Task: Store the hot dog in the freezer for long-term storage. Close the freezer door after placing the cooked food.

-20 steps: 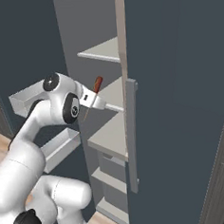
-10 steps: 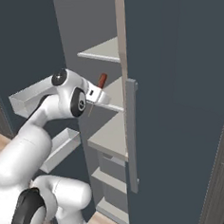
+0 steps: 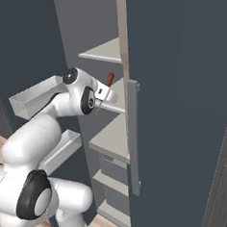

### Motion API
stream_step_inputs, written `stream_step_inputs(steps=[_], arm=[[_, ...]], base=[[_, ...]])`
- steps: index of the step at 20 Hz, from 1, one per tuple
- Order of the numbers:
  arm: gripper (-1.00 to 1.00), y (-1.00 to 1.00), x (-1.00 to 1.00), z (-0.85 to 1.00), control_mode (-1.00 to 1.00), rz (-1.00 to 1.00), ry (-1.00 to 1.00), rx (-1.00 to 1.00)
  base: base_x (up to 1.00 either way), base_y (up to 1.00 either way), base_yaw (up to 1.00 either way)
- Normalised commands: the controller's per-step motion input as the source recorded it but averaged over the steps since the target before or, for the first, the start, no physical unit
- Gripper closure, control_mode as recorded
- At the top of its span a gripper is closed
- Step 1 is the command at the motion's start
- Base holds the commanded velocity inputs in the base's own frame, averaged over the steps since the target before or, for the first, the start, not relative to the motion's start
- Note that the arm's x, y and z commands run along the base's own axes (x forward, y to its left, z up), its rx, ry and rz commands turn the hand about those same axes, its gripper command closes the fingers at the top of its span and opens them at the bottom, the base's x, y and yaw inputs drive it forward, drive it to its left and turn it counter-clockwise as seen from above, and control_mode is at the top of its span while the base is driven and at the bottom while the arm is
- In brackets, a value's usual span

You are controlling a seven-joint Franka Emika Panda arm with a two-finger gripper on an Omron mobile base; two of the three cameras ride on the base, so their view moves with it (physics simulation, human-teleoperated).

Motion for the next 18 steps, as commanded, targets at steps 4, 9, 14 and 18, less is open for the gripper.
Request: stream_step_inputs(steps=[4, 9, 14, 18], arm=[[1.0, -0.11, 0.34, -0.15, -1.0, 0.0, 0.04, 0.0], [1.0, -0.1, 0.35, -0.16, -1.0, 0.0, 0.04, 0.0], [1.0, -0.04, 0.29, -0.18, -1.0, 0.0, 0.01, 0.0], [1.0, 0.0, 0.28, -0.21, -1.0, 0.0, 0.02, 0.0]], base=[[0.0, 0.0, 0.0], [0.0, 0.0, 0.0], [0.0, 0.0, 0.0], [0.0, 0.0, 0.0]])
